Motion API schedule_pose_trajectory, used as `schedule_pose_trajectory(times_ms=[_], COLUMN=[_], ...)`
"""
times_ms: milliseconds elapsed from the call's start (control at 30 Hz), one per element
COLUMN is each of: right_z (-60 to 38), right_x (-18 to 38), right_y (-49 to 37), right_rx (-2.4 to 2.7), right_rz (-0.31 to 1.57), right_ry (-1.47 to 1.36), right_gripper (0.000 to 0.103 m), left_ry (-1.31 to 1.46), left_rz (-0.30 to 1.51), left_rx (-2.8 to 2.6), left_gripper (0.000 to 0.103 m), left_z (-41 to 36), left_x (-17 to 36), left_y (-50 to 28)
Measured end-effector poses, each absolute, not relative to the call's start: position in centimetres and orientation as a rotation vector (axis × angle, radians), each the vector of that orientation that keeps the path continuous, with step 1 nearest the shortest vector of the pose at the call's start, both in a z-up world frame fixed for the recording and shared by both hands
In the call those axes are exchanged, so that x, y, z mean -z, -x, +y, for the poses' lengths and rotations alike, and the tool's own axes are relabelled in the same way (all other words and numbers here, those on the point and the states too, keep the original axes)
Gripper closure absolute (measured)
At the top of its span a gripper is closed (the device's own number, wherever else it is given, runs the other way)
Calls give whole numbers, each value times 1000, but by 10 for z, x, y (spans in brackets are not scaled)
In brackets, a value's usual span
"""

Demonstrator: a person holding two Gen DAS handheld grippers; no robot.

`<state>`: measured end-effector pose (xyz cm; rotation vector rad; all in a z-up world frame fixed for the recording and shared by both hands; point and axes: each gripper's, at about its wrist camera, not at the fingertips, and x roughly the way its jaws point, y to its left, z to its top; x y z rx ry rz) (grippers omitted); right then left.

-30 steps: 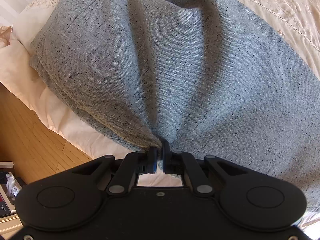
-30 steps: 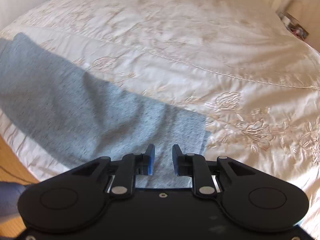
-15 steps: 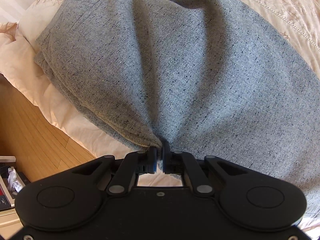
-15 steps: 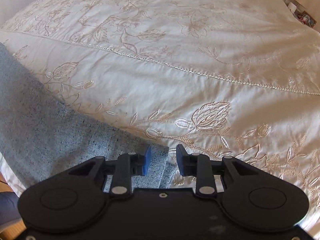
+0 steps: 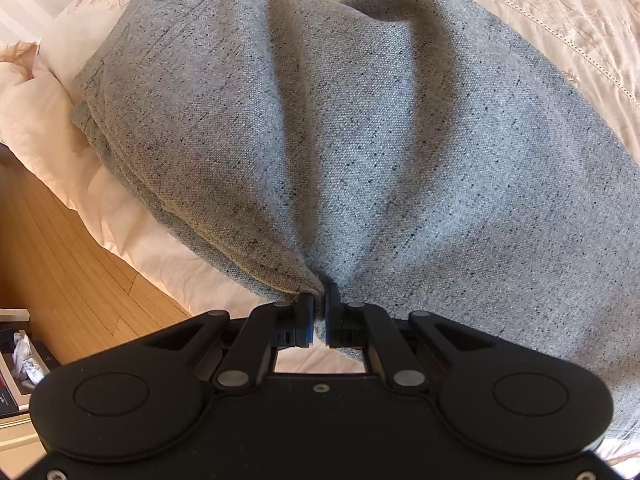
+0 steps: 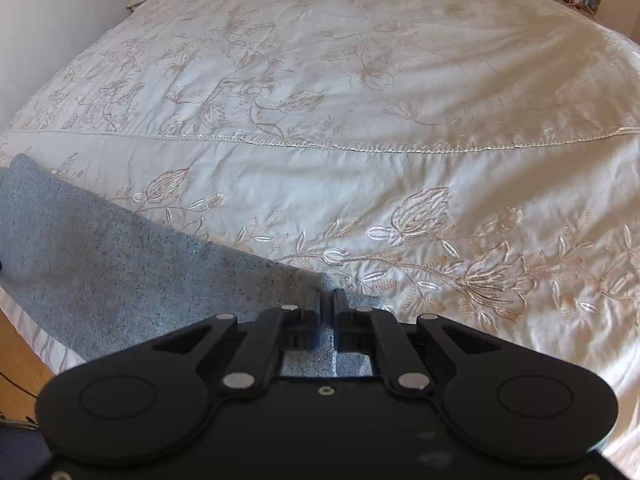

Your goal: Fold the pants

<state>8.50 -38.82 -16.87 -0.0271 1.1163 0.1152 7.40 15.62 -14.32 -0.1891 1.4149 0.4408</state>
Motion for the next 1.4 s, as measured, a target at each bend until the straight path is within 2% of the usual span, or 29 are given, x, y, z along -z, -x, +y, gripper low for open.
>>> schedule_pose_trajectory(times_ms=[200,300,367,467,533,667,767,833,933,1000,1200,1400], right_z=[-388,-383,-376,-362,-350,-308,-262,-218,-159,-118,-21,50], right_x=[215,221,217,199,181,154,147,146,147,146,140,144], right_y=[-92,-95,-97,-94,-92,-95,-101,-106,-112,-114,-111,-111], right_rx=[-40,-6,19,47,36,-78,-191,-269,-352,-415,-537,-607], right_rz=[1201,1212,1209,1148,1081,1002,973,971,978,983,983,1018], right_ry=[104,126,174,280,315,319,311,312,306,299,270,231], right_gripper=[97,95,85,84,84,82,82,82,82,82,82,82], left_ry=[166,181,174,144,128,116,124,153,218,280,291,375], left_rz=[1408,1402,1401,1401,1406,1401,1392,1372,1317,1287,1242,1287], left_rx=[-435,-444,-443,-426,-397,-344,-326,-329,-355,-372,-440,-446], left_gripper=[96,96,92,85,73,70,67,55,47,37,36,30], left_z=[155,157,157,152,151,159,180,203,246,275,348,386], left_x=[150,152,153,153,151,142,135,128,117,112,111,133], left_y=[-72,-71,-70,-64,-58,-48,-46,-47,-52,-55,-79,-98])
